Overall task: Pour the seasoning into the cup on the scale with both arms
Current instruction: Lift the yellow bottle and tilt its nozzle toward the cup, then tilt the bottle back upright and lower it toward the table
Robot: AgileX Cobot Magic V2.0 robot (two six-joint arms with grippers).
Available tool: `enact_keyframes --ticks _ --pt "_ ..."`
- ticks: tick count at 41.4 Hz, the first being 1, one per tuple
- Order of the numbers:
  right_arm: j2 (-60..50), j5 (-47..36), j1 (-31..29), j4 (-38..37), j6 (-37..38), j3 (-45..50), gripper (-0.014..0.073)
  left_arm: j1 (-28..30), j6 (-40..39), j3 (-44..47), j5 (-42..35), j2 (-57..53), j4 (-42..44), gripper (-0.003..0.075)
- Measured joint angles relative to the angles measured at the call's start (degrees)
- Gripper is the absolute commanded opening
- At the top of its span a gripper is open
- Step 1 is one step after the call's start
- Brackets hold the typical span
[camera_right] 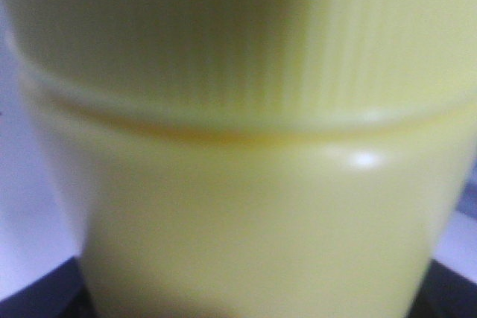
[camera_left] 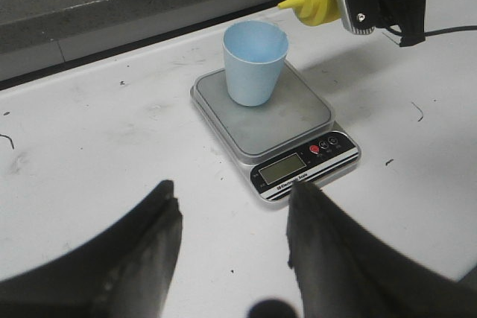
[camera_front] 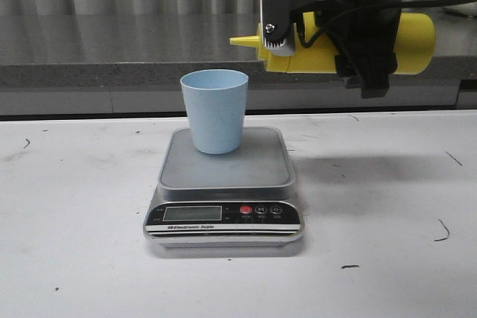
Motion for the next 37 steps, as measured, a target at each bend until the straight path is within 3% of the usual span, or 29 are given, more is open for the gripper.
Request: enact_keyframes --ticks 20,37 --pt "0.21 4.24 0.21 -14.02 0.0 -0.38 0.0321 0.0 0.0 0.0 0.0 0.0 0.0 0.0334" --pt "0.21 4.55 0.21 -15.27 0.0 -0.38 0.0321 0.0 0.0 0.0 0.0 0.0 0.0 0.0334"
